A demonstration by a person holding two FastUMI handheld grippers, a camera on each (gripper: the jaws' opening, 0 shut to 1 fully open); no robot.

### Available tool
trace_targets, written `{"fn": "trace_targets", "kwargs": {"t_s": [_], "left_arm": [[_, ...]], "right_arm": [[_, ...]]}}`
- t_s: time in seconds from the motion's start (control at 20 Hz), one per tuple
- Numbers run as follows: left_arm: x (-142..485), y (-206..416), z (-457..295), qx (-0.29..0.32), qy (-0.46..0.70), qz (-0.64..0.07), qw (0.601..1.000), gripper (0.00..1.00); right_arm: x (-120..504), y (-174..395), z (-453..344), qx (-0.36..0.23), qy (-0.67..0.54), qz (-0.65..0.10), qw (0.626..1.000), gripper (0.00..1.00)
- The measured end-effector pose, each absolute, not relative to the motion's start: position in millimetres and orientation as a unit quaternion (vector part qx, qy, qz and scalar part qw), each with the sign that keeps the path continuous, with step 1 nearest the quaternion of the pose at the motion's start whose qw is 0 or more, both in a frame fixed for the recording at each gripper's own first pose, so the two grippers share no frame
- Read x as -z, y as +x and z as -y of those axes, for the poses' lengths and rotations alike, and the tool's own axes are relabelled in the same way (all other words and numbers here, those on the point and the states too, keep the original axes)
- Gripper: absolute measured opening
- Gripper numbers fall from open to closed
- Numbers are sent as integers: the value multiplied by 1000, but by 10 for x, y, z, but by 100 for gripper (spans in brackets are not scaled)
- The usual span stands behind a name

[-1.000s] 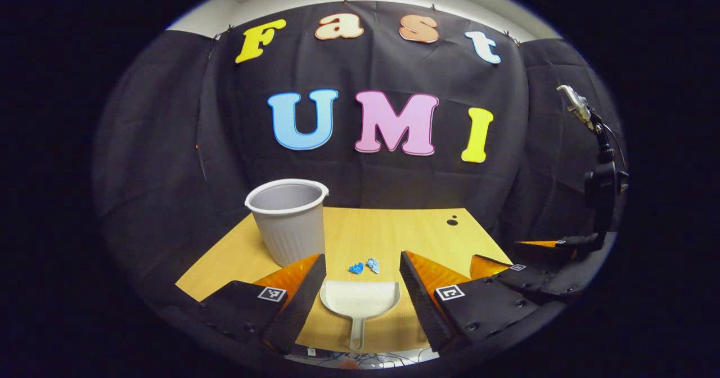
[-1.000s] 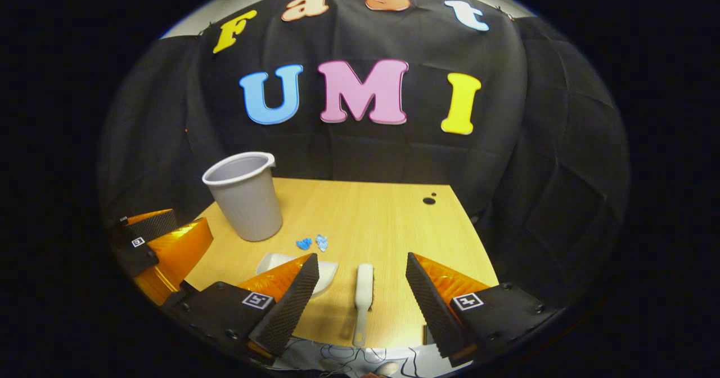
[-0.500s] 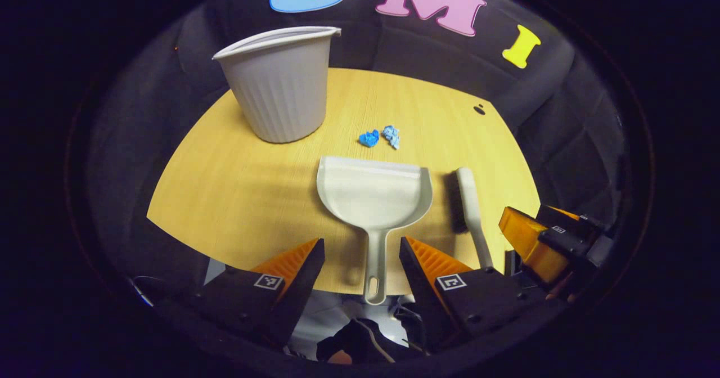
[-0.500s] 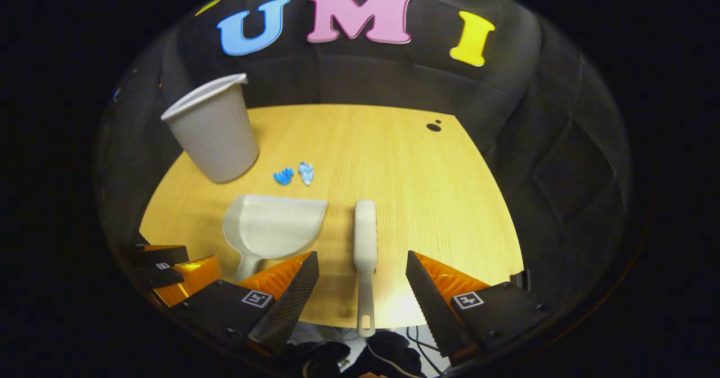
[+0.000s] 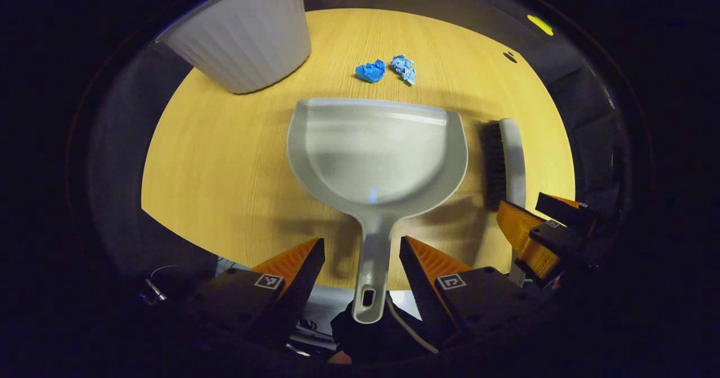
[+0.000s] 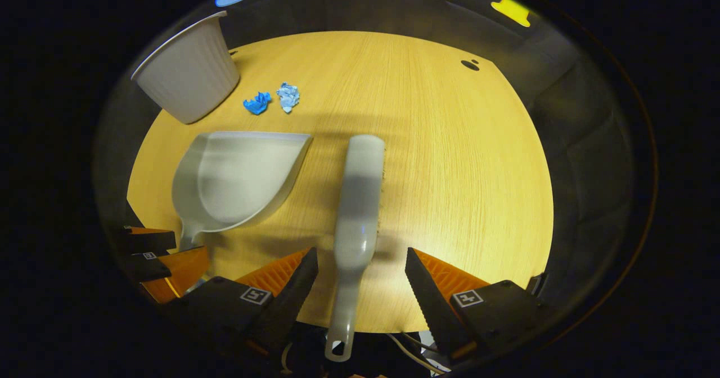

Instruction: Pick up the small broom and dustpan from the desktop, sweep the trash into the dustpan with the broom, and then empty the trash into the garbage bin.

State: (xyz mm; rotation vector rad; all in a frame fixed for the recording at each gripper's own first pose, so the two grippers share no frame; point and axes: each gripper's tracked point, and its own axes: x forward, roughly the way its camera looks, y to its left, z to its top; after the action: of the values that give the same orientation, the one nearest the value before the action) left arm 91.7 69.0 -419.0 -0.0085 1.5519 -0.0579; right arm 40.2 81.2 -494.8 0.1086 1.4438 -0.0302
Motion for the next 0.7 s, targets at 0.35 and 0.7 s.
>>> {"fn": "trace_targets", "kwargs": {"t_s": [0.35,0.7], "left_arm": [[4479,1138,-688,27,23,-739,673,75],[4569,1194,-660,67,62,-745,660,31]], "right_arm": [[5163,348,-866,-10,77,-705,705,89],[5256,356,-946,-30,90,-729,678,40]]}}
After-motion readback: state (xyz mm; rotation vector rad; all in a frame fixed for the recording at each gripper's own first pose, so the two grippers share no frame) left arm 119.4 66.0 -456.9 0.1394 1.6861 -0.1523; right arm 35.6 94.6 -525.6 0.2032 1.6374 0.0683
